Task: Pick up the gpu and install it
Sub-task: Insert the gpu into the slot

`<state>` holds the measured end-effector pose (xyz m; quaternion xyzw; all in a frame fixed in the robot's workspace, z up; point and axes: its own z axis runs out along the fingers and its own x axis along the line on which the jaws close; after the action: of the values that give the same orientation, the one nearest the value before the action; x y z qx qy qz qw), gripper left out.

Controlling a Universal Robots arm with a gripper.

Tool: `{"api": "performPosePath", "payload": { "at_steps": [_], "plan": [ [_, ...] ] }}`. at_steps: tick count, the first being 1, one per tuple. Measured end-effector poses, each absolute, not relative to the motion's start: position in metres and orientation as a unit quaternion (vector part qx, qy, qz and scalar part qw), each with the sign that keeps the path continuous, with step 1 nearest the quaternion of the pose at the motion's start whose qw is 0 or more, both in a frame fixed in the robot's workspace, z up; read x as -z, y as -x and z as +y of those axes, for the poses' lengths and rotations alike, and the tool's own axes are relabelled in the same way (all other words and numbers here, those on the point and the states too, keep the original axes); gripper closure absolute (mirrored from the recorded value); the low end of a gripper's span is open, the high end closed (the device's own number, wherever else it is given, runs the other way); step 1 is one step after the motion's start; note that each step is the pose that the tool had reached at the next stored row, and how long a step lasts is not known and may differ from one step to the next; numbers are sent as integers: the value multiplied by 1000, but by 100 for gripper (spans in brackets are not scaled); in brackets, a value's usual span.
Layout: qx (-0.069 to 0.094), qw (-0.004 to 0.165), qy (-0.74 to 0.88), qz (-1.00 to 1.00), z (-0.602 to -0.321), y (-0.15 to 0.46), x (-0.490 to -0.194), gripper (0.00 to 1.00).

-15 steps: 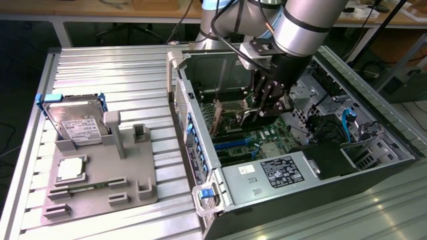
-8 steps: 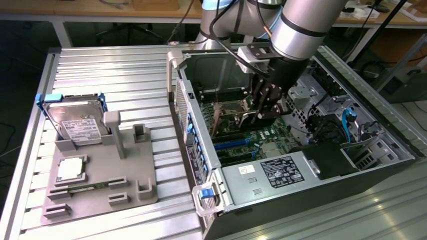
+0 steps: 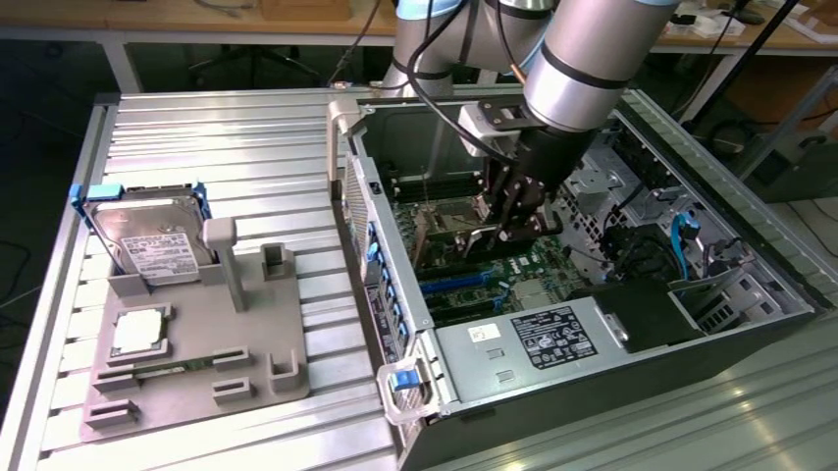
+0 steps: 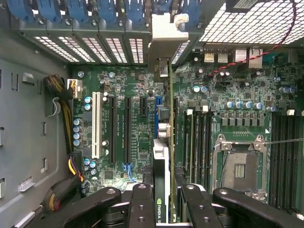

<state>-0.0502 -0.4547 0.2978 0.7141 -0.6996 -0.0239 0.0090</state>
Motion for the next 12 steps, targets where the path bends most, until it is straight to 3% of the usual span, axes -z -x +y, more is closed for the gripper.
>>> {"api": "performPosePath", "payload": {
  "at_steps": [12],
  "plan": [
    [24,9,-714,-700,-455,50,-298,73]
  ]
}}
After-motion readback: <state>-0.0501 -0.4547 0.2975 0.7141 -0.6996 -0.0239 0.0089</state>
